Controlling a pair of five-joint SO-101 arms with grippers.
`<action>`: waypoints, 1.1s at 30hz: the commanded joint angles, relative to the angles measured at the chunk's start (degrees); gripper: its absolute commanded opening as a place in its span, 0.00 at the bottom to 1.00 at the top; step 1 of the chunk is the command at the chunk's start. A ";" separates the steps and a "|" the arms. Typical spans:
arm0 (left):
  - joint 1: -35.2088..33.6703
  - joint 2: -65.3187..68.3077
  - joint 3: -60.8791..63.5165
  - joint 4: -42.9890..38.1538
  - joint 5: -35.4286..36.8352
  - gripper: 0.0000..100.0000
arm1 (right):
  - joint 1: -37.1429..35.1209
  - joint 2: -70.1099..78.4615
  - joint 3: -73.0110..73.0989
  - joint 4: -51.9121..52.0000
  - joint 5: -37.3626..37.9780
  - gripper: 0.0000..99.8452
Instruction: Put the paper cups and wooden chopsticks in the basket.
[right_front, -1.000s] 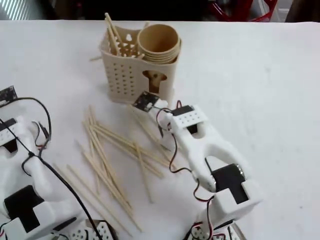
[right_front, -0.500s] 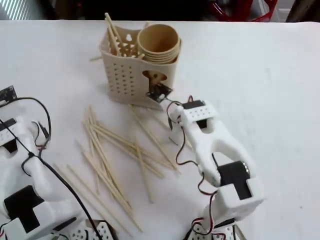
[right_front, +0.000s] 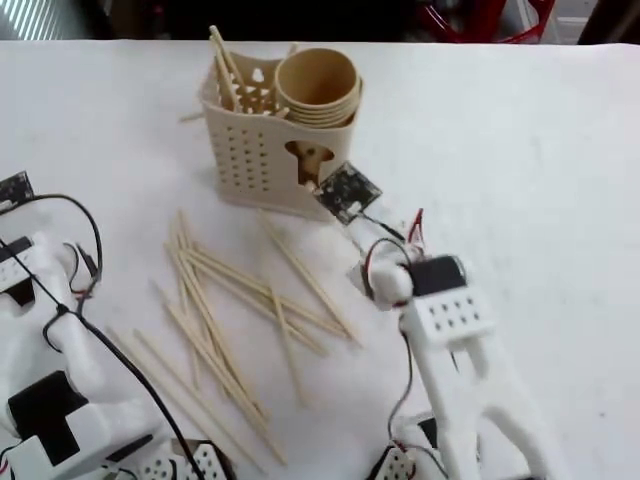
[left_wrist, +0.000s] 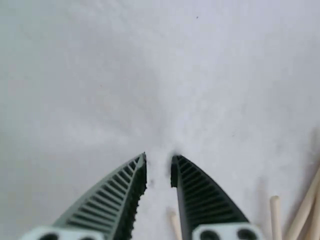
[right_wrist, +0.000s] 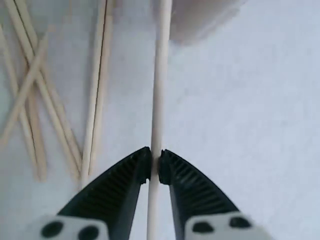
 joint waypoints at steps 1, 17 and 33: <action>-0.48 -2.33 -0.35 -0.97 0.70 0.10 | -3.12 -12.35 -5.98 0.04 -5.45 0.02; -0.48 -2.24 -0.26 -0.97 0.70 0.10 | -14.99 4.79 -36.31 -27.47 -16.00 0.02; -0.48 -2.24 -0.26 -0.97 0.70 0.10 | -13.58 48.04 -69.19 -43.91 -25.49 0.02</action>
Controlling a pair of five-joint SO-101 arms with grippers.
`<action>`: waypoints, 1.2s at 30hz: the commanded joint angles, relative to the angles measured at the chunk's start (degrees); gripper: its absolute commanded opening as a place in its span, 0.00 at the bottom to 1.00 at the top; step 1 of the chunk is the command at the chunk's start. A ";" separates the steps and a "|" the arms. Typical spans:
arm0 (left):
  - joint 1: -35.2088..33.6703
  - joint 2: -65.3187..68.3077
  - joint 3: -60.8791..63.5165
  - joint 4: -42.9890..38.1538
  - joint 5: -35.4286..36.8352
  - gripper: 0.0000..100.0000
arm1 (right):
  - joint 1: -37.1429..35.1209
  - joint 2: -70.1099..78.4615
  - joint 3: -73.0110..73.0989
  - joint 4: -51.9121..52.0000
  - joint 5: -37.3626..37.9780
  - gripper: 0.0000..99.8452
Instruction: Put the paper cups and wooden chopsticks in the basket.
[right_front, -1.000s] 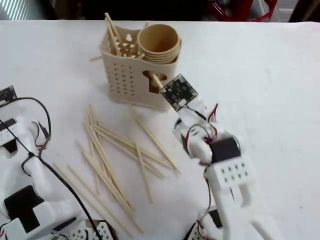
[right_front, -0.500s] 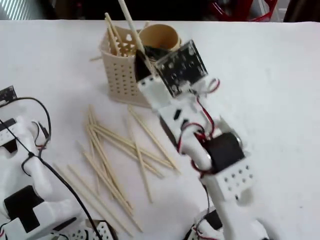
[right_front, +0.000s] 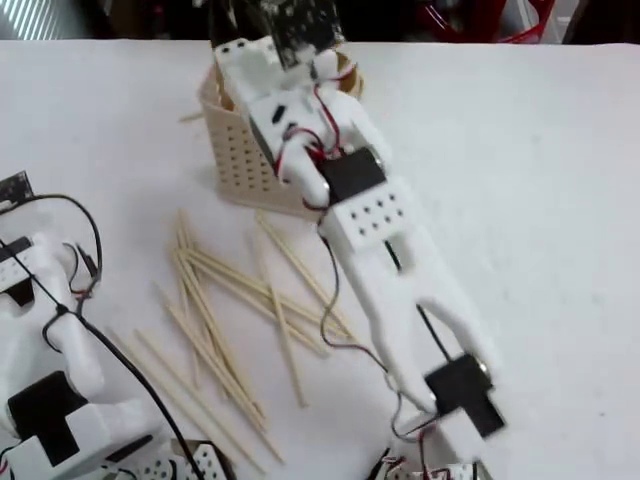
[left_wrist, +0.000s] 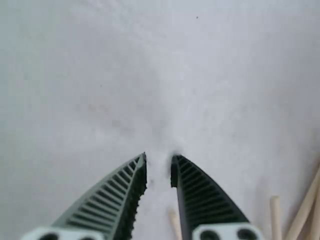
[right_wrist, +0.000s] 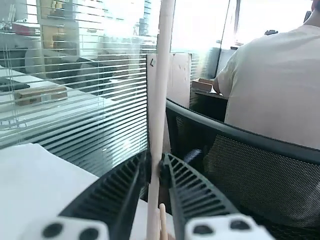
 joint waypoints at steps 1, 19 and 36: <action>-0.48 -2.24 -0.26 -0.97 0.70 0.10 | 0.75 7.78 -10.46 -1.63 -0.97 0.02; -0.48 -2.24 -0.26 -0.97 0.70 0.10 | 1.45 12.79 -19.69 25.01 -0.79 0.25; 4.44 -2.77 3.25 -5.80 0.26 0.10 | -0.31 -4.62 -15.38 82.86 11.43 0.16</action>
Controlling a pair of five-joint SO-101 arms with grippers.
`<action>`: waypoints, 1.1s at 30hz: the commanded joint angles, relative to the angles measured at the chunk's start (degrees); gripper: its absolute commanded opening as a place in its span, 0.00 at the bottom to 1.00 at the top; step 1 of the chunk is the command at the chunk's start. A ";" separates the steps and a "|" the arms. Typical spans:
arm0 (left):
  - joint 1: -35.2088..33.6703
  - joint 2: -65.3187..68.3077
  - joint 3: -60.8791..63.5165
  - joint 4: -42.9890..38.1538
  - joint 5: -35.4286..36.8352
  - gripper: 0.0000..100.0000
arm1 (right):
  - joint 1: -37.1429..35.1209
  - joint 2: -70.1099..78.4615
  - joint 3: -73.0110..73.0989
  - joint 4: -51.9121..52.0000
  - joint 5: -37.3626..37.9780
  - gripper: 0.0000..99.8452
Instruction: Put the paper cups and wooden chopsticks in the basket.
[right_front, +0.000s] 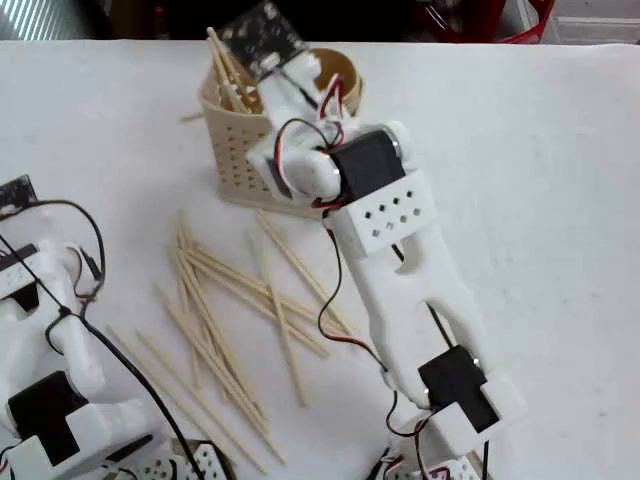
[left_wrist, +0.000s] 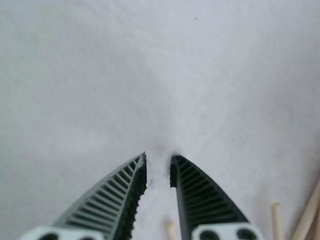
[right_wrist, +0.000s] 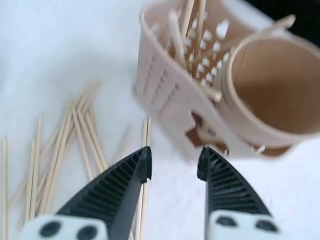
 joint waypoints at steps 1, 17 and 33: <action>4.62 -2.77 -0.26 -0.62 -0.44 0.10 | -0.31 -4.18 3.43 7.43 4.13 0.16; 35.38 -2.51 -19.60 27.60 -13.01 0.17 | 8.48 -47.08 74.64 -23.16 11.34 0.16; 49.36 -2.15 -12.48 7.03 5.63 0.23 | 13.23 -59.30 92.40 -31.60 8.35 0.16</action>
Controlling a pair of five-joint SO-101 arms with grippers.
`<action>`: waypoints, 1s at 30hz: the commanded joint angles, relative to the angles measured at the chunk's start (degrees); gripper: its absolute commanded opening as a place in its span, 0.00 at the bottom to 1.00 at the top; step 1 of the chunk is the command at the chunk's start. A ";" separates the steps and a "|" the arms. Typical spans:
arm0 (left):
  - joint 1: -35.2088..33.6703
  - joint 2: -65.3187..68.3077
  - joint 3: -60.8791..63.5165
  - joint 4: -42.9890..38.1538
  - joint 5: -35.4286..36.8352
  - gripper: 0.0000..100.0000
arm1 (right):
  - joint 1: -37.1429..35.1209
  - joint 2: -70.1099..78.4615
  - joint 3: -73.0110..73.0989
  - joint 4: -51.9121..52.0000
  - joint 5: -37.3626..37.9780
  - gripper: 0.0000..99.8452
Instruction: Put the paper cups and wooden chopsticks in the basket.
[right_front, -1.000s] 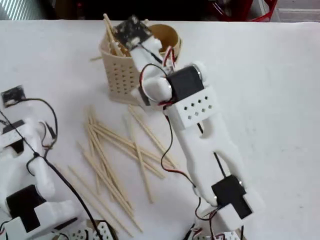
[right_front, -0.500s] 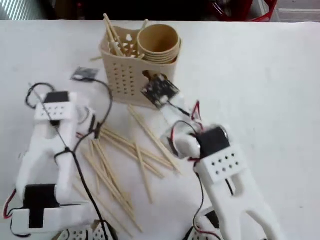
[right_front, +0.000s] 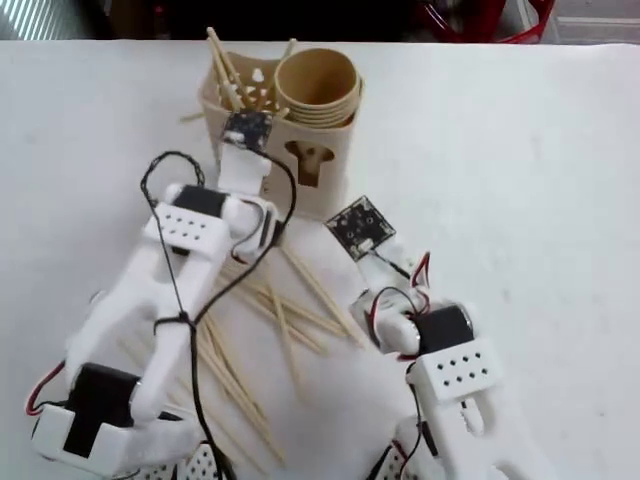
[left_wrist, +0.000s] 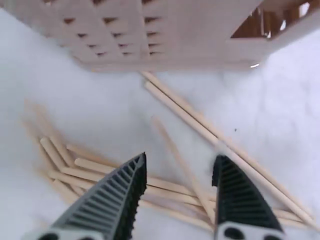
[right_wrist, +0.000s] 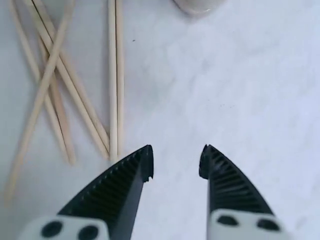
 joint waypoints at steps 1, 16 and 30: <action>1.01 -1.80 3.60 -4.31 1.05 0.23 | 0.75 -3.74 0.35 -0.57 -0.62 0.16; 2.33 8.57 6.07 -10.20 3.96 0.19 | 0.75 -11.74 3.87 0.66 -0.62 0.16; 2.42 13.58 -1.49 -4.92 3.69 0.02 | 0.75 -11.91 3.87 0.66 -0.62 0.16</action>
